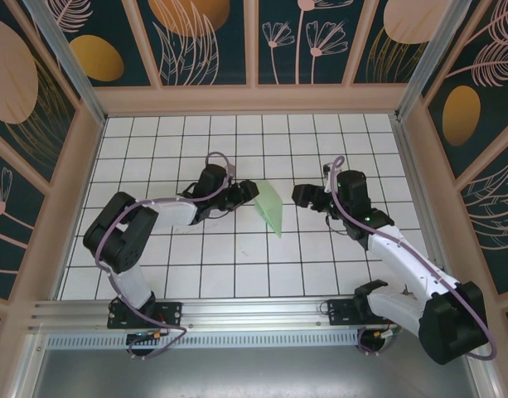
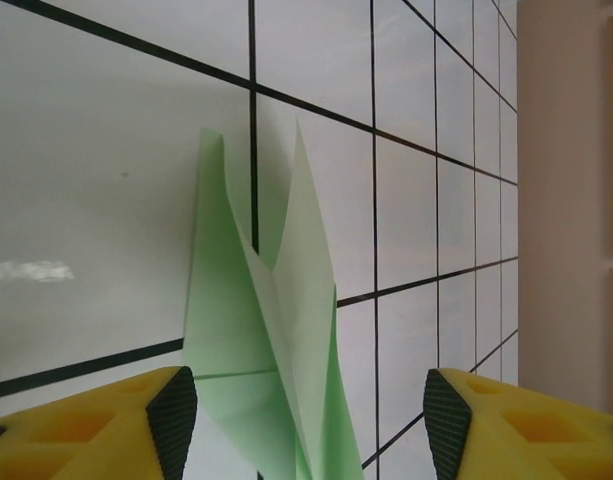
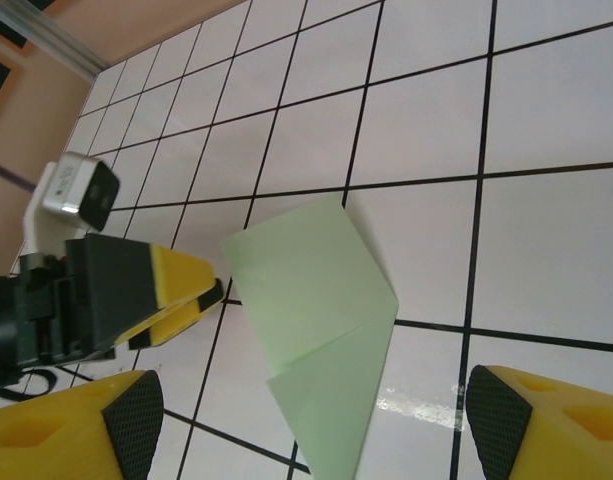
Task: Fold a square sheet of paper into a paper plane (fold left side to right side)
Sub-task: Fold the wing for the fifth time at the center of the table.
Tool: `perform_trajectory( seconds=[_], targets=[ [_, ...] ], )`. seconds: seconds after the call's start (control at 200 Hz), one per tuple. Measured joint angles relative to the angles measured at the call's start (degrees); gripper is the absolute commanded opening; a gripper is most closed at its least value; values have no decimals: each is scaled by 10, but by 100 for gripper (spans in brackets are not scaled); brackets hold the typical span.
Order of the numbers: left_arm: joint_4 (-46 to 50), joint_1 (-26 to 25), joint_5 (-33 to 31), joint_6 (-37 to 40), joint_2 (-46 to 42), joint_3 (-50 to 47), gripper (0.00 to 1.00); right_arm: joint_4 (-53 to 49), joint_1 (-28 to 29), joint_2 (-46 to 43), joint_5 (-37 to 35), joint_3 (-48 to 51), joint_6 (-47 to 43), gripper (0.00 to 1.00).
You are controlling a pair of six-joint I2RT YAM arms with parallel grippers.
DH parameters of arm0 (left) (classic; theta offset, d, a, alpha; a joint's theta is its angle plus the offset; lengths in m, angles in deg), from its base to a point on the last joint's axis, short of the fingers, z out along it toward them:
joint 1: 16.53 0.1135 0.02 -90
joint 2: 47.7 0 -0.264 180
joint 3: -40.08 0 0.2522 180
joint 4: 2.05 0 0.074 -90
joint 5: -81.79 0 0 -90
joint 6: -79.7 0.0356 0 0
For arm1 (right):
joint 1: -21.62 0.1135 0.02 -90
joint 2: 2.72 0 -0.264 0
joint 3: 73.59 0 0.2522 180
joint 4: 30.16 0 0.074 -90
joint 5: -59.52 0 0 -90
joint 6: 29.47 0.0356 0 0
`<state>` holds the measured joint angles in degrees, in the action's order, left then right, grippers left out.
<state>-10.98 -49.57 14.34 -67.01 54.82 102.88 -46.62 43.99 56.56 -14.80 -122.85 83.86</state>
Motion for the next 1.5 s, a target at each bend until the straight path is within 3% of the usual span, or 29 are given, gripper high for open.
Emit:
perform_trajectory(
  seconds=[0.1,0.35,0.435,0.631,0.886,1.051,1.396,1.501],
  targets=[
    [-12,-4,13,-7,29,17,49,7,-7,0,16,4,2,83],
    [-32,-5,32,-2,72,39,8,26,-47,3,81,22,10,86],
    [-40,-5,38,9,74,39,0,37,-62,17,116,26,10,85],
    [-58,-5,62,42,63,21,0,84,-94,86,200,39,-12,76],
    [-77,-5,118,87,7,-21,0,176,-122,245,321,40,-59,66],
    [-86,-5,147,102,-7,-31,0,209,-122,334,390,21,-80,65],
    [-102,-5,197,105,-7,-37,0,248,-122,401,481,-17,-102,62],
    [-104,-5,208,106,-7,-37,0,251,-122,413,495,-19,-108,55]
  ],
)
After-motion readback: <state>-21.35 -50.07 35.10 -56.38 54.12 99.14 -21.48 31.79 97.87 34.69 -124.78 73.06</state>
